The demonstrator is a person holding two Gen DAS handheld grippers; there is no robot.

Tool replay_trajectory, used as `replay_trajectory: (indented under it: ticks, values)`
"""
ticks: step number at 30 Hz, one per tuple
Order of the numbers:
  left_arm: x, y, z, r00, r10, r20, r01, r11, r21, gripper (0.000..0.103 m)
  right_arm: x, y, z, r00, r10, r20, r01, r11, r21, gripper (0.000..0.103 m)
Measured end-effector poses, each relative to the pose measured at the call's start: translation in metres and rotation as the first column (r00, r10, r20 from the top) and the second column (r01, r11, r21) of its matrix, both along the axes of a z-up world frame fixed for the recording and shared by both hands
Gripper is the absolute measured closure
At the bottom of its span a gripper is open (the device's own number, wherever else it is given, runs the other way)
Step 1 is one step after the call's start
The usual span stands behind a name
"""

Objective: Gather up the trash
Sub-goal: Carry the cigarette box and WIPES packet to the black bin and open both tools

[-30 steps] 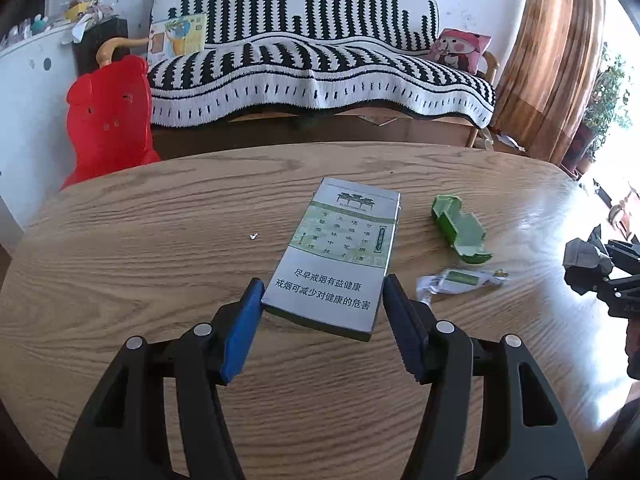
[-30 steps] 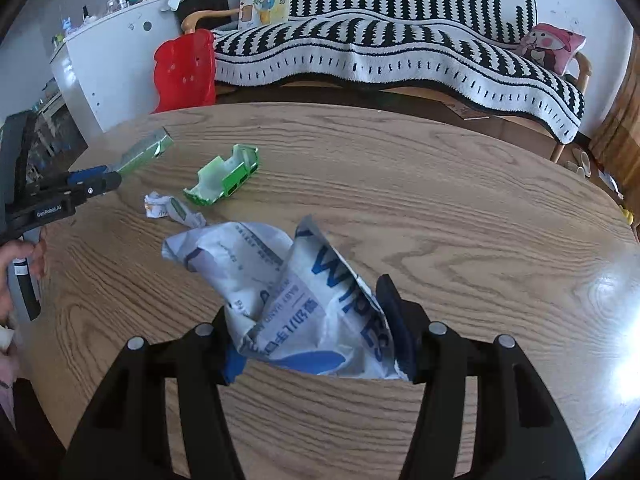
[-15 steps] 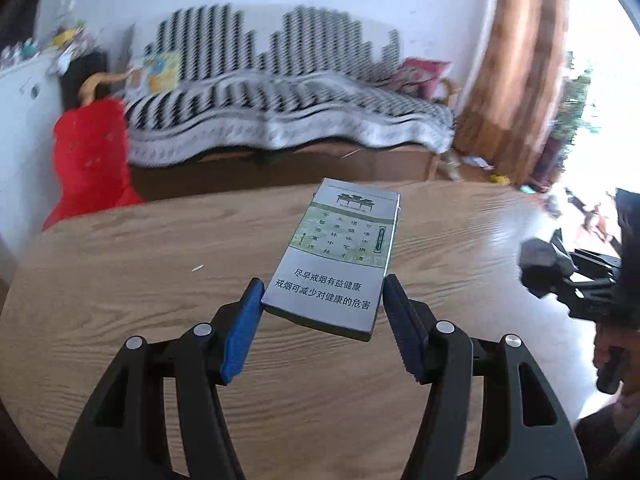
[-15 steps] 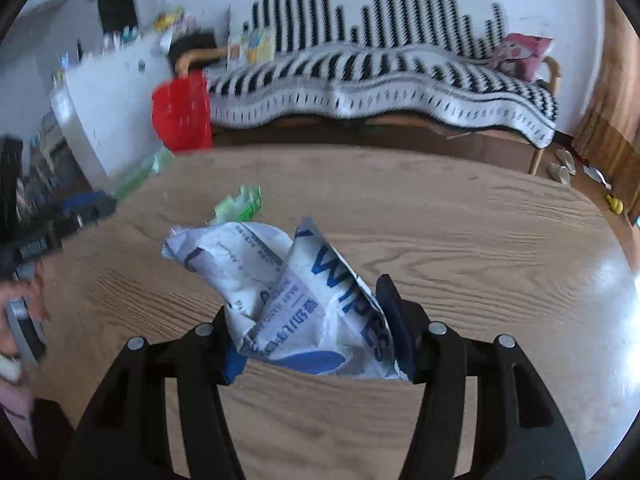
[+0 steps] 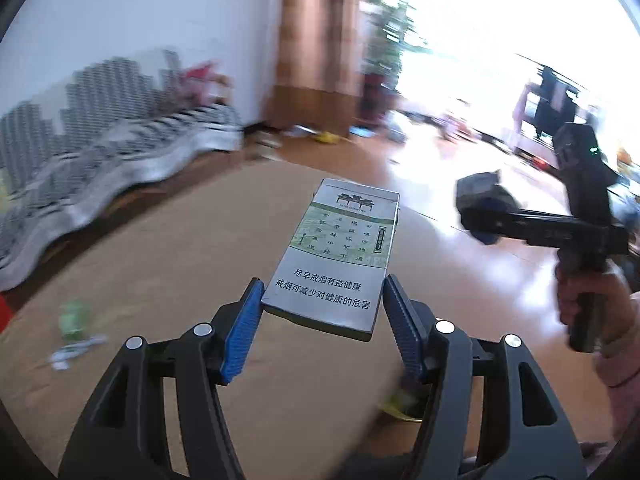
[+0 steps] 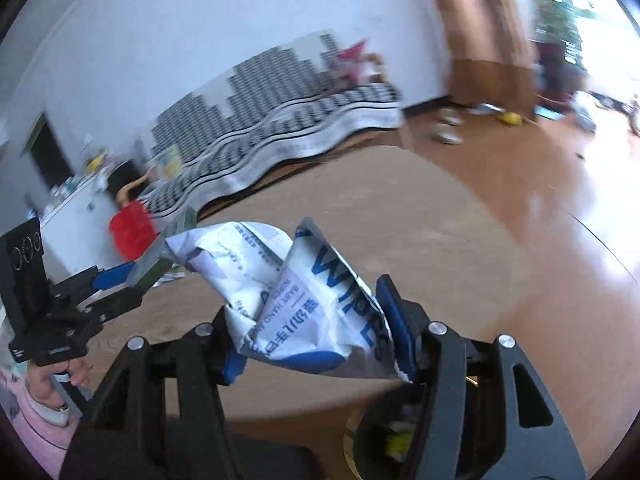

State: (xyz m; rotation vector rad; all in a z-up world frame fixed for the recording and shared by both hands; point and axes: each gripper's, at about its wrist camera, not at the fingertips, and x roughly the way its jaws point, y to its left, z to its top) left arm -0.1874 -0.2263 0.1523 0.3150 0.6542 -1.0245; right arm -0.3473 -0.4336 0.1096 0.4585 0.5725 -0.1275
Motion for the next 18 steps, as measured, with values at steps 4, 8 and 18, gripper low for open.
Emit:
replay_trajectory:
  ticks: [4,8,18]
  values:
    - [-0.049,-0.077,-0.049,0.990,-0.095,-0.101,0.107,0.987,0.120,0.044,-0.050,-0.037,-0.049,0.995,-0.084,-0.053,0.087,0.994,0.066,0.046]
    - [-0.076,-0.113,-0.105,0.980,-0.107,-0.166,0.142,0.966,0.216,0.044,-0.067,-0.062,-0.126,0.978,-0.148,-0.149,0.184,0.946,0.268,0.047]
    - [-0.067,-0.126,-0.148,0.960,-0.079,-0.268,0.150,0.955,0.256,0.045,-0.071,-0.070,-0.176,0.965,-0.157,-0.209,0.221,0.915,0.336,0.047]
